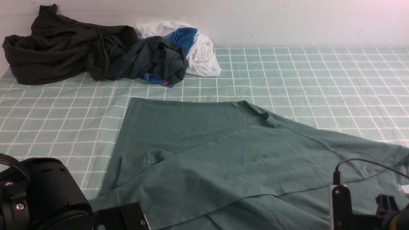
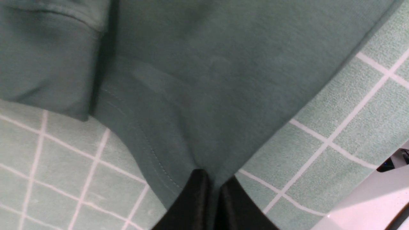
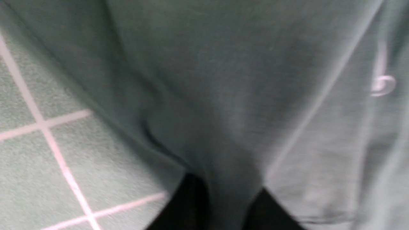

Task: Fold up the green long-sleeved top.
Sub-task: Use both arms simultaneously to clamp the lower edge of the clothing fabric, then use both arms to drag the lower edge of the fabric forward and fold it over the upper edge

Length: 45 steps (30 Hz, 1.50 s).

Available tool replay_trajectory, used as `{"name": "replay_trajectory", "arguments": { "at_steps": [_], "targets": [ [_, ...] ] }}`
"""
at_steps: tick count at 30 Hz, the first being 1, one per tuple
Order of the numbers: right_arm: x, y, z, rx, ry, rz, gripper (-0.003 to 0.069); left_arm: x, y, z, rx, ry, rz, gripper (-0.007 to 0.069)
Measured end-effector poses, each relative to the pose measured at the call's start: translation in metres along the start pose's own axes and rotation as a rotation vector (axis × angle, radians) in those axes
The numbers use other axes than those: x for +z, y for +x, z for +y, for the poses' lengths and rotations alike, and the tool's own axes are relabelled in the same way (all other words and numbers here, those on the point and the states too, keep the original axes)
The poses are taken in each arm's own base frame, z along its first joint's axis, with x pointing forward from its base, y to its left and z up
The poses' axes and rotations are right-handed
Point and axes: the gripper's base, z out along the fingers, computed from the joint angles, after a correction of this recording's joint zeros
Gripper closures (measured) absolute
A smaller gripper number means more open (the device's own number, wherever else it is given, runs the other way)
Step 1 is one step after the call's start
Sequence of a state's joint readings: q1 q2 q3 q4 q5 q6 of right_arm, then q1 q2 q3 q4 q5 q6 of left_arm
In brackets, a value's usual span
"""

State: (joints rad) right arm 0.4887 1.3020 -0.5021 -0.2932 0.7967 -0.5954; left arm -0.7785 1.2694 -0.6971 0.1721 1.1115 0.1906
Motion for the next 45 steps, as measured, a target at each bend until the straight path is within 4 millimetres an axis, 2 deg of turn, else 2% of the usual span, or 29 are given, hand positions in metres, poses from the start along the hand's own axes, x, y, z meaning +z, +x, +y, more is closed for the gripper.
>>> {"name": "replay_trajectory", "arguments": {
  "at_steps": [2,4,6,8,9,10,11,13,15,17,18,19,20,23,26,29,30,32,34,35,36,41,42,45],
  "targets": [
    [-0.015,-0.002,-0.011,-0.001,0.042,0.003,0.0635,-0.013,-0.006,0.010,-0.028,-0.029,-0.029,0.0618],
    [-0.028,-0.005,-0.021,0.004,0.084,-0.006,0.0646,-0.025,-0.010,0.022,-0.069,-0.055,-0.063,0.0616],
    [-0.047,-0.009,-0.040,0.035,0.143,-0.030,0.0648,-0.040,-0.012,0.042,-0.125,-0.091,-0.099,0.0615],
    [-0.056,-0.011,-0.051,0.057,0.172,-0.048,0.0648,-0.049,-0.015,0.054,-0.145,-0.111,-0.127,0.0614],
    [-0.068,-0.013,-0.071,0.098,0.221,-0.082,0.0648,-0.063,-0.019,0.075,-0.183,-0.145,-0.164,0.0610],
    [-0.070,-0.013,-0.074,0.103,0.227,-0.087,0.0648,-0.064,-0.020,0.078,-0.181,-0.149,-0.167,0.0610],
    [-0.077,-0.015,-0.096,0.150,0.257,-0.118,0.0648,-0.075,-0.026,0.102,-0.211,-0.186,-0.207,0.0607],
    [-0.079,-0.017,-0.119,0.197,0.271,-0.145,0.0648,-0.083,-0.036,0.128,-0.229,-0.221,-0.238,0.0607],
    [-0.076,-0.019,-0.139,0.237,0.267,-0.158,0.0648,-0.087,-0.045,0.151,-0.243,-0.245,-0.253,0.0607],
    [-0.067,-0.021,-0.167,0.282,0.256,-0.164,0.0648,-0.083,-0.061,0.185,-0.267,-0.265,-0.255,0.0607],
    [-0.062,-0.021,-0.170,0.287,0.248,-0.161,0.0648,-0.086,-0.063,0.189,-0.271,-0.274,-0.266,0.0607],
    [-0.051,-0.023,-0.187,0.314,0.236,-0.163,0.0648,-0.079,-0.075,0.211,-0.292,-0.282,-0.264,0.0607],
    [-0.048,-0.024,-0.194,0.325,0.239,-0.168,0.0648,-0.076,-0.079,0.218,-0.299,-0.282,-0.261,0.0607],
    [-0.021,-0.030,-0.220,0.370,0.218,-0.169,0.0648,-0.054,-0.097,0.250,-0.322,-0.278,-0.240,0.0607],
    [0.003,-0.035,-0.241,0.429,0.218,-0.182,0.0645,-0.022,-0.113,0.275,-0.342,-0.270,-0.226,0.0607],
    [0.015,-0.039,-0.251,0.461,0.231,-0.198,0.0634,-0.005,-0.119,0.286,-0.349,-0.271,-0.229,0.0604],
    [0.025,-0.042,-0.259,0.486,0.244,-0.213,0.0615,0.009,-0.123,0.294,-0.358,-0.274,-0.235,0.0595],
    [0.035,-0.045,-0.268,0.514,0.265,-0.229,0.0573,0.022,-0.126,0.302,-0.366,-0.289,-0.256,0.0567],
    [0.040,-0.047,-0.276,0.556,0.284,-0.242,0.0514,0.034,-0.127,0.310,-0.380,-0.300,-0.271,0.0521],
    [0.040,-0.048,-0.276,0.561,0.286,-0.242,0.0514,0.036,-0.127,0.311,-0.383,-0.303,-0.272,0.0510],
    [0.034,-0.048,-0.283,0.614,0.309,-0.254,0.0445,0.043,-0.126,0.316,-0.418,-0.310,-0.278,0.0454],
    [0.000,-0.043,-0.294,0.739,0.338,-0.254,0.0331,0.040,-0.122,0.320,-0.518,-0.315,-0.294,0.0329],
    [-0.017,-0.038,-0.290,0.800,0.310,-0.233,0.0301,0.033,-0.120,0.318,-0.552,-0.302,-0.291,0.0293],
    [-0.035,-0.032,-0.275,0.903,0.180,-0.189,0.0284,0.018,-0.121,0.303,-0.611,-0.227,-0.266,0.0280]
  ]
}}
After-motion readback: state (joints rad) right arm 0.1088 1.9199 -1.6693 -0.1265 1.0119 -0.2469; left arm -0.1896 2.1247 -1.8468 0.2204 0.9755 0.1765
